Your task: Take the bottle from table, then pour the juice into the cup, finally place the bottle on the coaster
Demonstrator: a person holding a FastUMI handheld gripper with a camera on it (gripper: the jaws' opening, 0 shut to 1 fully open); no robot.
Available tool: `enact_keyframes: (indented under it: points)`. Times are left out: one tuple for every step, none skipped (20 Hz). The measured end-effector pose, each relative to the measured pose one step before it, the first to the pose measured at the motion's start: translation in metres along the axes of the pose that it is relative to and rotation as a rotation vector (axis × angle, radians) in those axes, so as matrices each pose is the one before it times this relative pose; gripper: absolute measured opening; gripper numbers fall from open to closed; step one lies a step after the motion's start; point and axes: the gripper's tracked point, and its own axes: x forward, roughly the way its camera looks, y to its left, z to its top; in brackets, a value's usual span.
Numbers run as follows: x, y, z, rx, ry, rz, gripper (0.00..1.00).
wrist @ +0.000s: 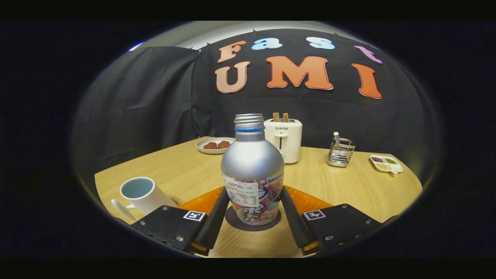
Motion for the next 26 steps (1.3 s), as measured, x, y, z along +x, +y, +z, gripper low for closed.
enact_keyframes:
  points:
    - [0.00170,0.00076,-0.00200,0.00035,0.00051,0.00260,0.76]
    - [0.00108,0.00085,-0.00183,0.00294,0.00440,0.00397,0.76]
    - [-0.00072,0.00099,0.00059,-0.00007,-0.00677,0.00211,0.76]
    - [0.00073,-0.00027,0.00068,0.00013,-0.00361,0.00183,0.77]
    - [-0.00042,0.00036,-0.00171,-0.00063,-0.00196,0.00210,0.77]
    - [-0.00043,0.00016,-0.00015,0.00020,-0.00065,0.00165,0.78]
    - [0.00034,-0.00102,-0.00124,-0.00651,0.00298,-0.00610,0.79]
    - [-0.00224,-0.00230,0.00103,-0.01070,-0.00261,-0.00957,0.81]
    - [-0.00192,-0.00171,0.00128,-0.00734,-0.00833,-0.00590,0.85]
    - [-0.00378,-0.00140,0.00242,-0.00234,-0.00933,-0.00352,0.88]
    - [-0.00609,-0.00093,0.00197,0.00131,-0.00906,0.00077,0.91]
    - [-0.00670,-0.00091,0.00321,0.00152,-0.01213,0.00052,0.95]
    - [-0.00866,-0.00106,0.00557,-0.00137,-0.01579,-0.00462,0.96]
    - [-0.00850,-0.00365,0.00633,-0.00516,-0.02036,-0.00785,0.97]
    - [-0.00791,-0.00400,0.00786,-0.00392,-0.02327,-0.00962,0.97]
    - [-0.00837,-0.00302,0.00843,-0.00407,-0.02449,-0.00586,0.96]
    - [-0.00853,-0.00257,0.00785,-0.00401,-0.01999,-0.00734,0.96]
    - [-0.00971,-0.00317,0.00772,-0.00338,-0.01715,-0.00821,0.96]
    - [-0.00977,-0.00309,0.00874,-0.00397,-0.02138,-0.00760,0.97]
    - [-0.01075,-0.00315,0.00921,-0.00479,-0.02258,-0.00621,0.96]
    - [-0.01039,-0.00176,0.00897,-0.00432,-0.02308,-0.00432,0.96]
    - [-0.00977,-0.00284,0.00824,-0.00022,-0.01648,-0.00818,0.96]
    - [-0.01036,-0.00314,0.00808,0.00463,-0.01424,-0.00688,0.96]
    - [-0.00907,-0.00339,0.00886,0.00788,-0.01269,-0.00835,0.96]
    - [-0.00980,-0.00433,0.00855,0.01287,-0.00772,-0.01107,0.96]
    - [-0.00996,-0.00318,0.00885,0.01425,-0.01325,-0.00676,0.96]
